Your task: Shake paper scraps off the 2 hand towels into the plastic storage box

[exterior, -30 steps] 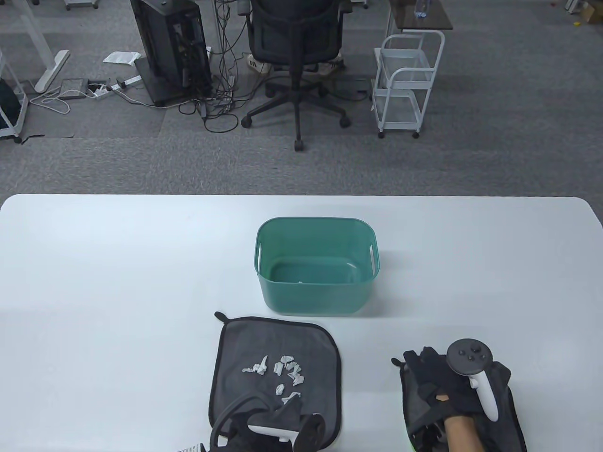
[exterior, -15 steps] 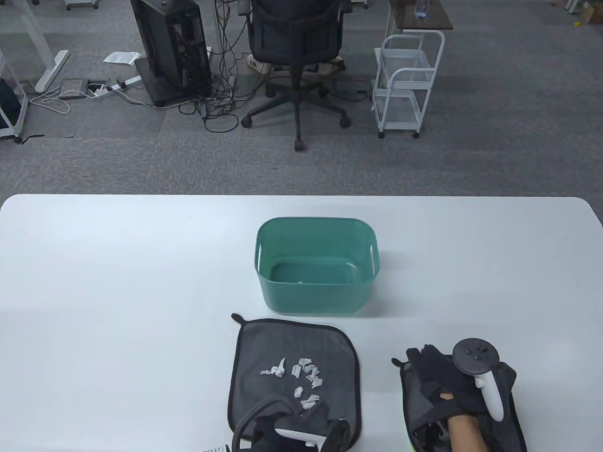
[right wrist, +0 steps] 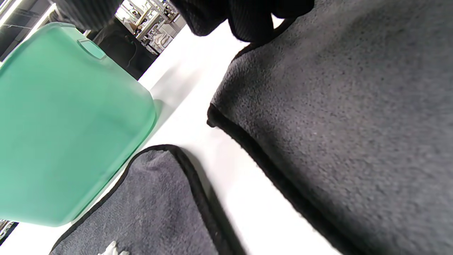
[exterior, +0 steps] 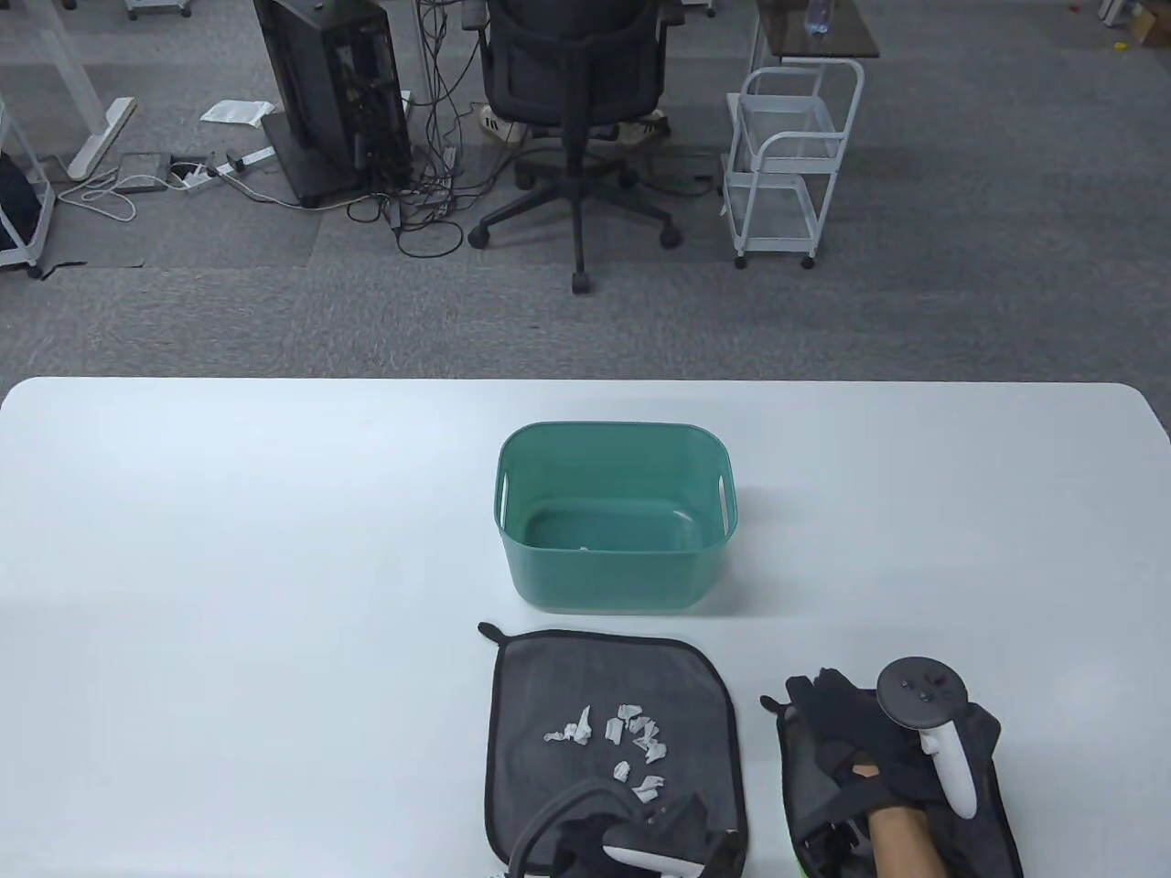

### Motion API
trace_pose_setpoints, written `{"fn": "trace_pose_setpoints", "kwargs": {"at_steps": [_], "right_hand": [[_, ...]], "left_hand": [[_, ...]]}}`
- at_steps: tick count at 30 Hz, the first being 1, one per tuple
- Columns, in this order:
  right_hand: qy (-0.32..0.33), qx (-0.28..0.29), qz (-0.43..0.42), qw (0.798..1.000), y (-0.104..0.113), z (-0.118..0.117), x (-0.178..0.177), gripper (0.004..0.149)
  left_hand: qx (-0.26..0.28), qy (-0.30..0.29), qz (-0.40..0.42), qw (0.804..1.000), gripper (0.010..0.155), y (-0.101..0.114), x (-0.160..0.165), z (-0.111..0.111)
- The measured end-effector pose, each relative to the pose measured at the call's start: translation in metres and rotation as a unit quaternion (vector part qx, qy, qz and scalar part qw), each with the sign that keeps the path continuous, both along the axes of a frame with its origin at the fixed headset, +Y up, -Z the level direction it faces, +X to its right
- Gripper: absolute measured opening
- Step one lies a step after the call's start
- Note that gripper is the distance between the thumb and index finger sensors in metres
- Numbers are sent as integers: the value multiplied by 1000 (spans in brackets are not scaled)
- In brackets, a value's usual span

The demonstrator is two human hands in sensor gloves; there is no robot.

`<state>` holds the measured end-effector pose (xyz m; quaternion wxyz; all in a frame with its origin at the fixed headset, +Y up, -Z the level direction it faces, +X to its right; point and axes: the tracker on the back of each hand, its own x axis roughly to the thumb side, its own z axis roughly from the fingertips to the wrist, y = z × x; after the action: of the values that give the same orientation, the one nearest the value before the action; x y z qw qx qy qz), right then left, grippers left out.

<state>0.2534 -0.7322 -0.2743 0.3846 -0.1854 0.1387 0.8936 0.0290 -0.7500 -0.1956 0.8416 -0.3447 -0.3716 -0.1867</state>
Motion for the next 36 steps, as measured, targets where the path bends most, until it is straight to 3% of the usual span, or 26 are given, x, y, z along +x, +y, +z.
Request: {"fn": "trace_pose_setpoints", "kwargs": {"at_steps": [8, 10, 13, 17, 21, 25, 29, 36], "right_hand": [[1, 3, 0, 1000, 0, 0, 0, 75], [-2, 5, -3, 1000, 0, 0, 1, 75], [-3, 11, -20, 1000, 2, 0, 3, 75], [-8, 17, -32, 999, 2, 0, 5, 75], [-2, 27, -22, 999, 5, 0, 2, 75], [8, 64, -43, 997, 17, -2, -2, 74], [6, 115, -30, 993, 30, -6, -14, 72], [50, 128, 51, 989, 28, -28, -63, 63]], "left_hand": [[-28, 22, 23, 999, 75, 4, -2, -6], [-28, 38, 43, 998, 75, 13, -8, -8], [3, 57, 104, 993, 73, 48, -23, -14], [46, 145, 210, 966, 70, 99, -60, -38], [68, 253, 269, 927, 65, 114, -106, -68], [92, 390, 234, 886, 60, 95, -154, -101], [166, 448, 184, 859, 58, 66, -172, -115], [177, 422, 85, 885, 67, 23, -171, -134]]}}
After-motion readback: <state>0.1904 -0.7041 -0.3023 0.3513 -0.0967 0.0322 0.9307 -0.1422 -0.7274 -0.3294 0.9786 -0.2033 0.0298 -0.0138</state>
